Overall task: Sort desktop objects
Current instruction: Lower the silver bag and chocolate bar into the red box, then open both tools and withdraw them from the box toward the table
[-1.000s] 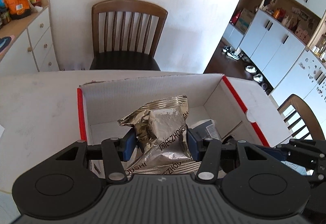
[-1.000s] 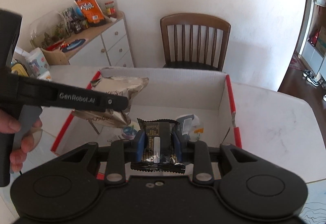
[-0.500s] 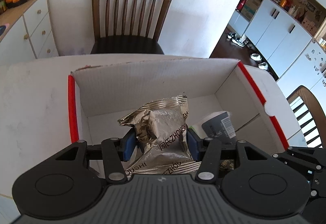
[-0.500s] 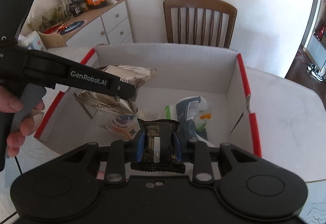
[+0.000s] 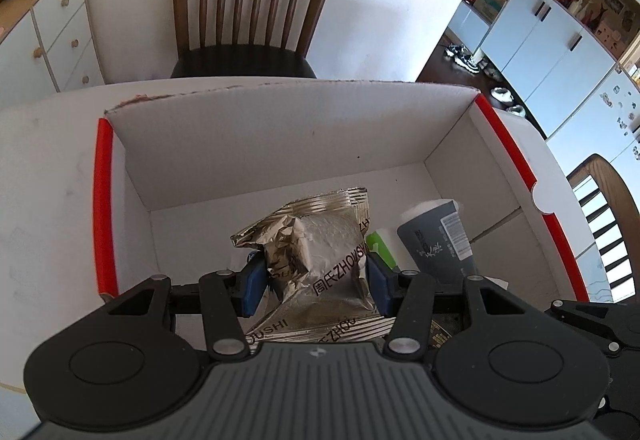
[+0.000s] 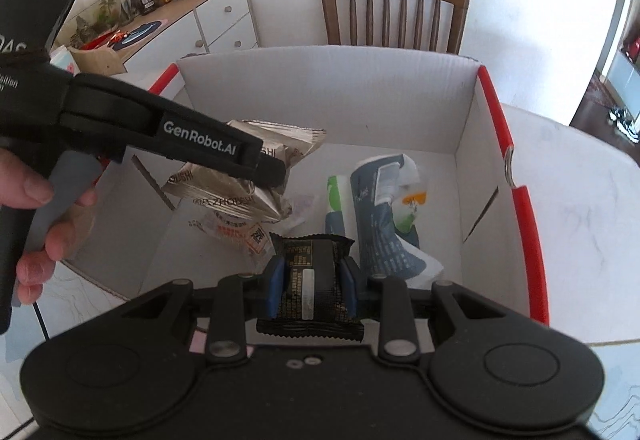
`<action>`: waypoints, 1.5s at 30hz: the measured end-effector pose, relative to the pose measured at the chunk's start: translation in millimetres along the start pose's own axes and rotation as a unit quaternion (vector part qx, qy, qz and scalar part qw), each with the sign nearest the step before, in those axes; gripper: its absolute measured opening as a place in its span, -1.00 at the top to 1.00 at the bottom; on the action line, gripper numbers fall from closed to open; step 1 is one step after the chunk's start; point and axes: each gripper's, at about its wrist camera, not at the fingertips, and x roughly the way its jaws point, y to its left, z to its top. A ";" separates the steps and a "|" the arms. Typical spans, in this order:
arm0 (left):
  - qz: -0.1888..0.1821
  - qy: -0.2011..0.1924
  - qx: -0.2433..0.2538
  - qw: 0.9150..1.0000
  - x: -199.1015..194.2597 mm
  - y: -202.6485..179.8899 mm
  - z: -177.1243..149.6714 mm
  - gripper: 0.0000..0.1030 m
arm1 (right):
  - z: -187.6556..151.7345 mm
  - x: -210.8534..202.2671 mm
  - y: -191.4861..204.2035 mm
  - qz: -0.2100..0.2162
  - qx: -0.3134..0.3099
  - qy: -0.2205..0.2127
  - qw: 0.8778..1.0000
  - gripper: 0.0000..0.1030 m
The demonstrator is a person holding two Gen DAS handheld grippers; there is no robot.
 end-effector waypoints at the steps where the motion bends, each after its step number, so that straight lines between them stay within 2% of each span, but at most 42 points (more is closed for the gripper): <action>1: -0.001 0.001 0.000 1.000 0.4 -0.4 0.3 0.00 | -0.2 0.6 -0.9 0.000 0.002 0.001 1.000 0.43; 9: 0.002 -0.002 0.007 1.000 1.0 -4.5 -0.1 -0.02 | 0.3 1.3 -4.8 0.001 0.012 0.002 1.000 0.34; 15: -0.001 -0.002 0.003 1.000 1.4 -5.0 -0.8 -0.06 | -2.5 -2.5 -6.7 0.009 0.016 -0.002 1.000 0.14; 16: -0.002 -0.003 0.000 1.000 1.1 -4.6 -0.8 -0.09 | -2.6 -3.6 -6.7 0.009 0.016 -0.004 1.000 0.11; 18: -0.001 -0.008 -0.005 1.000 -0.9 -4.1 -0.4 -0.34 | -3.0 -5.8 -7.1 0.010 0.016 -0.008 1.000 0.05; 20: 0.002 -0.014 -0.007 1.000 -4.0 -3.5 0.8 -0.41 | -2.6 -7.7 -7.6 0.014 0.018 -0.010 1.000 -0.03; 32: -0.007 -0.030 -0.004 1.000 -19.0 -3.3 0.4 -0.43 | 0.1 -21.5 -7.7 0.020 0.019 -0.027 0.999 -0.22; 45: -0.019 -0.052 0.009 0.998 -47.4 -15.1 -10.1 -0.44 | -3.2 -44.5 -7.8 0.017 0.016 -0.044 0.999 -0.31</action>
